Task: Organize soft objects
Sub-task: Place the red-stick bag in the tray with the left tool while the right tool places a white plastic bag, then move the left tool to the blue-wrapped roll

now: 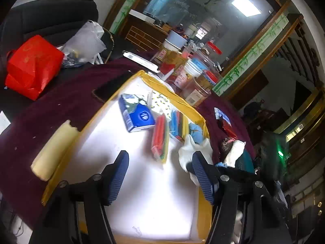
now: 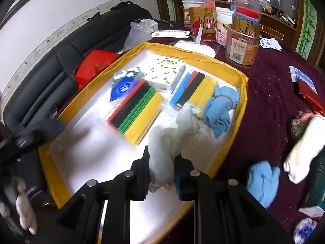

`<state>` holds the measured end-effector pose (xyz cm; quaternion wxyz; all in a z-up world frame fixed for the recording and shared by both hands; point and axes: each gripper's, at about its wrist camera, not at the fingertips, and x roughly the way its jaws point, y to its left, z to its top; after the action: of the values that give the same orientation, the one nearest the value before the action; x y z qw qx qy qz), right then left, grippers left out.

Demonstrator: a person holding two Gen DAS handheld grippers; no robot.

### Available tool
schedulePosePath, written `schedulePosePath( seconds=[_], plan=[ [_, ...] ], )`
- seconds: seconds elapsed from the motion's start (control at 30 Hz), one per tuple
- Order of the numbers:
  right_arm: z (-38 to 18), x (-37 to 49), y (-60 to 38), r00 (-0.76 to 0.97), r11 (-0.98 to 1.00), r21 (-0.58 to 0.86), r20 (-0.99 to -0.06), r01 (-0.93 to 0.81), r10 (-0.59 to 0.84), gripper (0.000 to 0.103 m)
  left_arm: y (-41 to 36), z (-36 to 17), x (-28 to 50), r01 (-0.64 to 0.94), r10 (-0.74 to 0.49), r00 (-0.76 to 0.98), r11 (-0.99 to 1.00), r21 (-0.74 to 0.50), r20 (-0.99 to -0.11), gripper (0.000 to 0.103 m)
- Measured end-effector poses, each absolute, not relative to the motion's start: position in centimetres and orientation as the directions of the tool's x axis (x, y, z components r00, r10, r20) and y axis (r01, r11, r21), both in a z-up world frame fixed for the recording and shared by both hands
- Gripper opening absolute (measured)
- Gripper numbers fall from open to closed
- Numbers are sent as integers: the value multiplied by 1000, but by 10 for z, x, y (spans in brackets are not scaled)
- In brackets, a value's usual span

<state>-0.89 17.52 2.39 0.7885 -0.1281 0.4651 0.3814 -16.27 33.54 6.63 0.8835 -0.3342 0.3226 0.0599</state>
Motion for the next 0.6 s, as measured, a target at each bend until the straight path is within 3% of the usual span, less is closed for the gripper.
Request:
schedulePosePath(
  seconds=[0.03, 0.1, 0.2, 0.4, 0.6],
  plan=[
    [22, -5, 176, 282, 684, 154, -830, -713, 482, 37, 335, 66, -165, -325, -105, 787, 767, -553, -608, 70],
    [23, -1, 171, 293, 703, 166, -826, -691, 482, 50, 335, 65, -168, -324, -110, 791, 759, -564, -602, 70],
    [36, -4, 157, 318, 704, 183, -795, -686, 516, 51, 333, 64, -171, -320, -124, 793, 748, -582, -596, 71],
    [76, -27, 89, 489, 747, 111, -692, -655, 531, 69, 315, 71, -177, -292, -145, 802, 752, -591, -580, 72],
    [87, -44, -4, 632, 835, 65, -623, -546, 461, 72, 265, 88, -173, -220, -155, 801, 821, -526, -578, 76]
  ],
)
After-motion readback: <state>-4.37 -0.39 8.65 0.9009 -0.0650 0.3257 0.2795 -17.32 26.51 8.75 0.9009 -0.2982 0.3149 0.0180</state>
